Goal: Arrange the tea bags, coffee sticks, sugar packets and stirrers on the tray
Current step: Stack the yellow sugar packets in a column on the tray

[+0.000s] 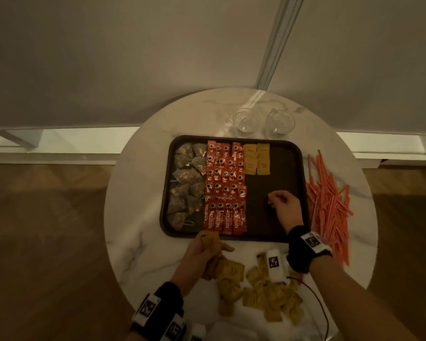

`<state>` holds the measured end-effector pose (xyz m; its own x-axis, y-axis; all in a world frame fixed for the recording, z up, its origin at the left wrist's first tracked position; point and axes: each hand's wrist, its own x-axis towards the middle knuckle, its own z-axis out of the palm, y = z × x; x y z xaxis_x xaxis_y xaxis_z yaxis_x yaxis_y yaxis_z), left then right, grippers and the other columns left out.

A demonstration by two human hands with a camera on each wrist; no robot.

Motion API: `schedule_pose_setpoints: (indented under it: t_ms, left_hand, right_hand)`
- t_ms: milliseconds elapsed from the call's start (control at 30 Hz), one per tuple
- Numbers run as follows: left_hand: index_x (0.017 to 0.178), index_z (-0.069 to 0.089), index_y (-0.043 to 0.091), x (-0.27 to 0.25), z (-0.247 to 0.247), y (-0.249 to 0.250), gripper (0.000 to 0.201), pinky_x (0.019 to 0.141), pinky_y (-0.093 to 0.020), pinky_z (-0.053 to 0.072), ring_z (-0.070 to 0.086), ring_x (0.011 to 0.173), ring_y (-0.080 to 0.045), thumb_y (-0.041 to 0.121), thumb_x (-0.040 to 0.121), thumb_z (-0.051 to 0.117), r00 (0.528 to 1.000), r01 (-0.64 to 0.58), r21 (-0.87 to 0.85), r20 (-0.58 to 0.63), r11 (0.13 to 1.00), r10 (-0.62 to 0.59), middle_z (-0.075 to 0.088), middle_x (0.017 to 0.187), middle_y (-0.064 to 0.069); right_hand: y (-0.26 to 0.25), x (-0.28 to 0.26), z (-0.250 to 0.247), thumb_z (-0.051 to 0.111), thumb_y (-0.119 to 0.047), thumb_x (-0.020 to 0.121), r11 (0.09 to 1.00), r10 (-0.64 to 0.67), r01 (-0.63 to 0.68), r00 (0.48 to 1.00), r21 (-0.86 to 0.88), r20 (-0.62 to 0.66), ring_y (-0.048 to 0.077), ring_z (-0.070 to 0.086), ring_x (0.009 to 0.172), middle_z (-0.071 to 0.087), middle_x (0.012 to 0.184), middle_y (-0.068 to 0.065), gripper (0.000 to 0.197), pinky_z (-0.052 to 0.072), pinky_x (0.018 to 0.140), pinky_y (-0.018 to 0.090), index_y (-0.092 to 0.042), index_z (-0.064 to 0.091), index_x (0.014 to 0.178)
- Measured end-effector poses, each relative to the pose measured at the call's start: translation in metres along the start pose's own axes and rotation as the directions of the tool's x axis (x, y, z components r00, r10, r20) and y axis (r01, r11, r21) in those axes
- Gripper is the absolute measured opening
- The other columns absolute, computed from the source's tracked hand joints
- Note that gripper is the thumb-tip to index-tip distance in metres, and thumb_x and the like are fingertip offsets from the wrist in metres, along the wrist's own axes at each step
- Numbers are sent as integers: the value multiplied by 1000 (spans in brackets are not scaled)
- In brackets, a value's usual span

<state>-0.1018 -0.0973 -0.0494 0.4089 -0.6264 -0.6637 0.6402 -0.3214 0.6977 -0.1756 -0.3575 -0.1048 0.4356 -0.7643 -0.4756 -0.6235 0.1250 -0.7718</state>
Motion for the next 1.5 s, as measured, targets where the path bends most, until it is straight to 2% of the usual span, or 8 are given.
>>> schedule_pose_setpoints:
  t_ms: [200, 400, 533, 667, 800, 1067, 1400, 1500]
  left_hand:
    - [117, 58, 9, -19, 1, 0, 19, 71, -30, 55, 69, 77, -23, 16, 100, 53, 998, -56, 82, -14, 995, 58, 75, 101, -10]
    - [112, 67, 3, -46, 10, -4, 19, 52, -13, 46, 67, 62, -9, 12, 97, 59, 991, -136, 135, 24, 981, 134, 74, 88, -12]
    - [106, 69, 2, -67, 14, -6, 18, 45, -10, 42, 63, 53, -5, 14, 95, 61, 986, -164, 143, 40, 976, 160, 73, 88, -14]
    - [99, 71, 2, -80, 12, -10, 42, 42, -19, 40, 56, 48, -14, 37, 100, 48, 994, -110, -36, 7, 993, 110, 72, 89, -19]
    - [107, 67, 4, -92, 15, -10, 20, 42, -16, 39, 55, 49, -7, 16, 99, 54, 990, -136, -49, 16, 989, 137, 68, 76, -6]
    - [100, 68, 11, -98, 34, -22, 14, 44, -12, 40, 60, 54, 0, 9, 87, 72, 952, -250, 126, -150, 960, 268, 72, 91, -6]
    - [99, 69, 3, -108, 40, -25, 12, 40, -11, 36, 56, 47, -2, 10, 90, 69, 973, -194, 200, -88, 960, 215, 68, 72, 0]
    - [97, 70, 10, -109, 39, -22, 8, 41, -12, 36, 54, 47, -1, 9, 89, 69, 952, -218, 203, -171, 955, 254, 66, 71, 1]
  right_hand:
    - [-8, -118, 9, 59, -17, 97, 989, -93, 74, 985, 131, 146, 5, 63, 85, 69, 90, 0, 11, 48, 70, 12, -14, 69, 93]
    - [-13, -184, 28, 65, -19, 93, 977, -151, 98, 945, 189, 289, 2, 66, 81, 74, 86, -4, 10, 51, 73, 14, -17, 74, 92]
    - [-19, -199, 26, 71, -7, 86, 966, -204, 143, 934, 214, 294, 7, 68, 82, 75, 85, -4, 11, 54, 76, 20, -18, 76, 86]
    - [-19, -206, 12, 69, 1, 85, 950, -234, 142, 914, 280, 330, 16, 70, 91, 75, 92, 4, 14, 56, 80, 23, -10, 76, 91]
    - [-16, -214, 1, 63, 14, 83, 926, -289, 173, 897, 337, 334, 17, 69, 93, 73, 95, 11, 18, 56, 80, 25, -1, 74, 85]
    - [-2, -235, -3, 52, -25, 100, 919, -110, -12, 952, 394, 285, 14, 70, 83, 75, 91, 6, 25, 53, 68, 21, -13, 74, 101]
    - [4, -235, -7, 66, -7, 91, 936, -211, 145, 960, 320, 182, 0, 60, 60, 70, 69, -4, 9, 46, 57, 13, -8, 74, 89]
    - [5, -236, -10, 68, -7, 90, 941, -210, 142, 958, 307, 198, 3, 62, 63, 72, 73, 0, 7, 47, 58, 14, -5, 74, 90]
